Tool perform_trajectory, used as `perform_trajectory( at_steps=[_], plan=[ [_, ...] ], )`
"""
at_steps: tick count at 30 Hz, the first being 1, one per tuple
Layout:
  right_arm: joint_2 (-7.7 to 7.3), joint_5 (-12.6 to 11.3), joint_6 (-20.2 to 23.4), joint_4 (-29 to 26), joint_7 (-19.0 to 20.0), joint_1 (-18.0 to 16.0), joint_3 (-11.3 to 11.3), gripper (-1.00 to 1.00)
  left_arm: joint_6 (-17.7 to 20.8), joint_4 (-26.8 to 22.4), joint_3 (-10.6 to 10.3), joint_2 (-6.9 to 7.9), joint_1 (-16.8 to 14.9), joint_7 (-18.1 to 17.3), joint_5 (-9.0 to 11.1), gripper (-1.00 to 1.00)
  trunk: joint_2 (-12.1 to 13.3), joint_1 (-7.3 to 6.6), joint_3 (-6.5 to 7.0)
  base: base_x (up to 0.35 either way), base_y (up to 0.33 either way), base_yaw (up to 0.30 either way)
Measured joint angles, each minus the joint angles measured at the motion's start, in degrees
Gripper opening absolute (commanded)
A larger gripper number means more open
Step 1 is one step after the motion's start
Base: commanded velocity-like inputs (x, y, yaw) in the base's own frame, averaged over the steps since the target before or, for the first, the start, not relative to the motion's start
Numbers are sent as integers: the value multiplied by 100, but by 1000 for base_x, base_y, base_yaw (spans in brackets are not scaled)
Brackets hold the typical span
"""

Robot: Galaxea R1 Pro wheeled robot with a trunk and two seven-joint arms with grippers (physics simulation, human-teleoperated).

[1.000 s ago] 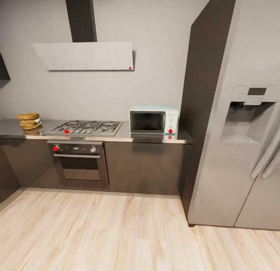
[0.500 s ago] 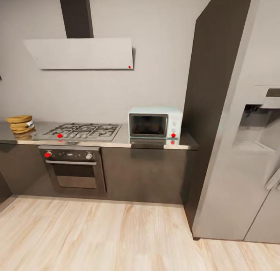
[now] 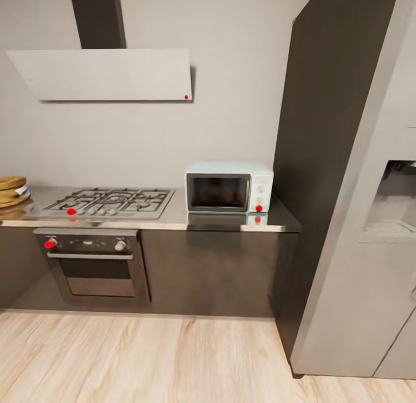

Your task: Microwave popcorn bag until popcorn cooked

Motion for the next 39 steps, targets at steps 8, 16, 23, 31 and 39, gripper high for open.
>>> perform_trajectory(
  at_steps=[8, 16, 23, 31, 39],
  plan=[
    [-3, 0, 0, 0, 0, 0, 6, 100, 0, 7, 7, 0, 0, 0, 10, 100, 0, 0, 0, 321, 107, 0],
    [-3, 7, -8, 0, 0, 0, 8, 100, 0, 7, 7, 0, 0, 0, 8, 100, 0, 0, 0, 321, 12, 0],
    [-3, 8, -9, 0, 0, 0, 8, 100, 0, 8, 4, -8, 0, 0, 5, 100, 0, 0, 0, 308, 0, 0],
    [6, 2, -11, 0, 0, 1, 8, 100, -8, 3, 7, -1, 0, 0, 0, 100, 1, 3, 0, 105, 0, -123],
    [6, 3, -11, 0, -3, 1, 7, 100, -8, -4, 12, -8, 0, 0, 0, 100, 1, 4, 0, 1, 0, -217]
  ],
)
